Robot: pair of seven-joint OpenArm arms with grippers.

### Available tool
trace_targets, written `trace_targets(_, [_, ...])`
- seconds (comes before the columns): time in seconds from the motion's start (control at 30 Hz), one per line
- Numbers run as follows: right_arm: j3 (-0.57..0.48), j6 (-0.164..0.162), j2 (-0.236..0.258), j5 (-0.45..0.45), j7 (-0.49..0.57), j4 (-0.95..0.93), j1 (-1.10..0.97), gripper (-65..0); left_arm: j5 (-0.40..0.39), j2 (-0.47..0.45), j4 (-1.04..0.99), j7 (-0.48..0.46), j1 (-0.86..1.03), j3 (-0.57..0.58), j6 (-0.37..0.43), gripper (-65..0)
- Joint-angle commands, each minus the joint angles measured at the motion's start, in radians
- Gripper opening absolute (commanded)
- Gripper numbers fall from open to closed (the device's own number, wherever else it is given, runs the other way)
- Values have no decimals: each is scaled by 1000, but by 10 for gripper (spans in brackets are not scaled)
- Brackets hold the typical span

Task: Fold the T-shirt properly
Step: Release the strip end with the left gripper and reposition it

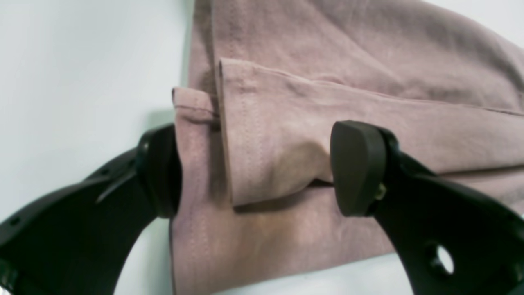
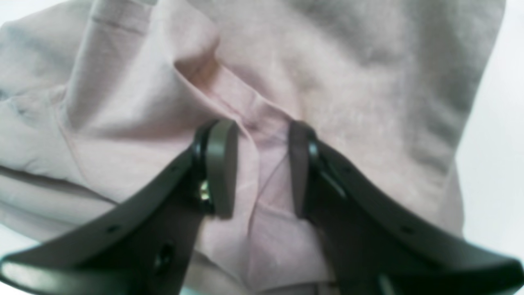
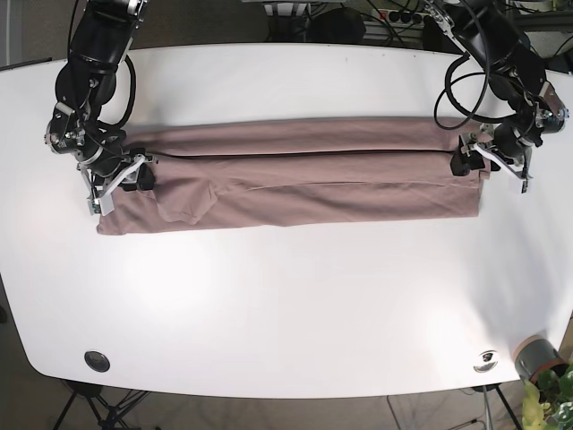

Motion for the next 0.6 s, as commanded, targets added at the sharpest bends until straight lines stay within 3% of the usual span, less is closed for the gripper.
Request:
trace_targets(0.0, [4, -6, 11, -7, -12, 13, 8, -442, 25, -4, 0, 37, 1, 4, 2, -235])
trace_targets(0.17, [4, -6, 11, -6, -12, 13, 8, -442, 25, -4, -29, 32, -15, 13, 2, -368])
trace_targets(0.43, [4, -6, -9, -6, -13, 14, 8, -442, 33, -37, -118, 17, -67, 120, 2, -611])
trace_targets(0.57, [4, -6, -15, -6, -15, 14, 8, -442, 33, -37, -85, -6, -64, 129, 2, -650])
